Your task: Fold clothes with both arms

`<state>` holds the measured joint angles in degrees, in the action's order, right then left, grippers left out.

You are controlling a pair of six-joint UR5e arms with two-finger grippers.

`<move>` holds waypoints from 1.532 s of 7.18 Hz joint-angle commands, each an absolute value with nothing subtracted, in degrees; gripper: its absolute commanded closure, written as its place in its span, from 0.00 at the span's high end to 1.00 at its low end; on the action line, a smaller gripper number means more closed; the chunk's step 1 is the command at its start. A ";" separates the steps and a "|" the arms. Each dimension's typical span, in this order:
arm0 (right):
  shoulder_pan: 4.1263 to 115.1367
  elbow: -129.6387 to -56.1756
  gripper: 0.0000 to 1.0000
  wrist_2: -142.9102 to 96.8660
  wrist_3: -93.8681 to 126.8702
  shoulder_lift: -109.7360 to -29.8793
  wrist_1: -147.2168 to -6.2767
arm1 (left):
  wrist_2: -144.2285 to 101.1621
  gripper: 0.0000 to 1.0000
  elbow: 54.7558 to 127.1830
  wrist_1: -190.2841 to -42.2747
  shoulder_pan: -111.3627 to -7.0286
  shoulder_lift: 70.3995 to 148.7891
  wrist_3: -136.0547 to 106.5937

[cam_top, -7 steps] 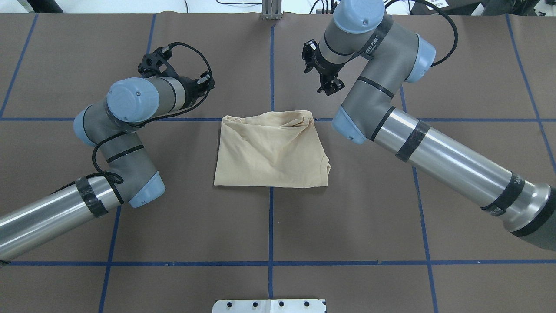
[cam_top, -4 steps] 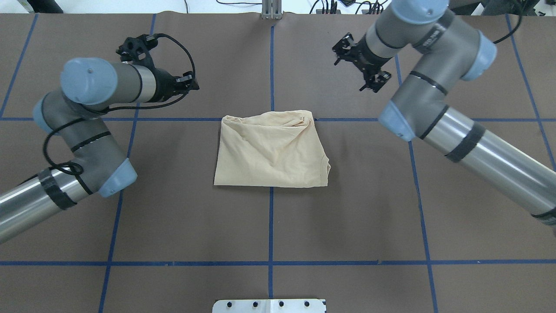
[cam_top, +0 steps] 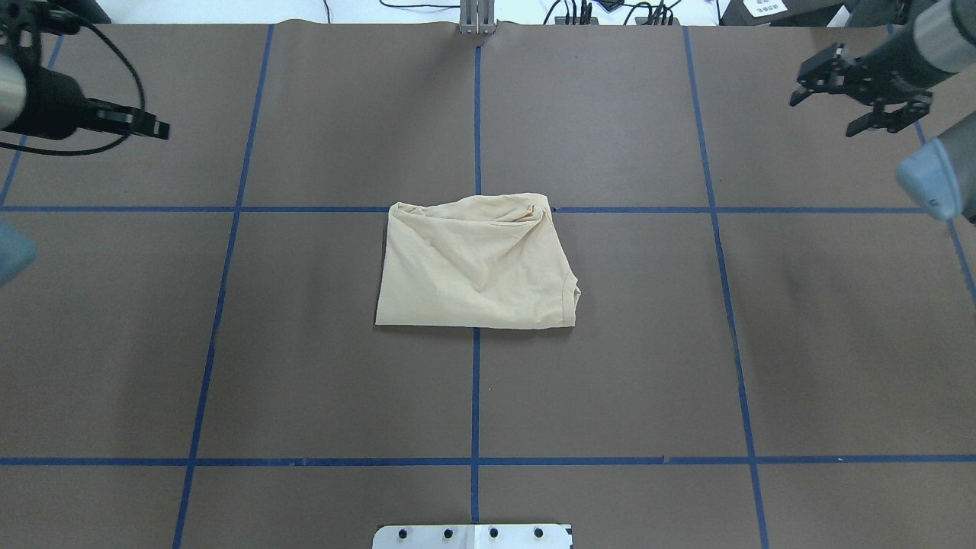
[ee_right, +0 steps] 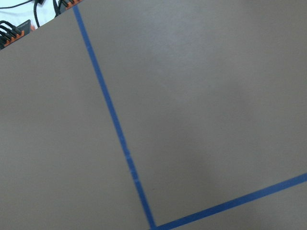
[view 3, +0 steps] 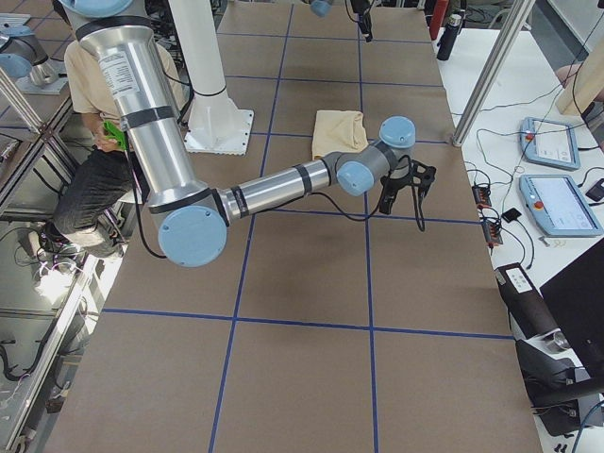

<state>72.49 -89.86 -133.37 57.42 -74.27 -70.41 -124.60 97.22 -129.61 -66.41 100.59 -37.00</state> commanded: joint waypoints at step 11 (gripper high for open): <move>85.25 -96.41 1.00 -135.79 8.00 -83.93 -95.80 | -137.02 1.00 95.36 -111.97 -85.25 95.10 -8.88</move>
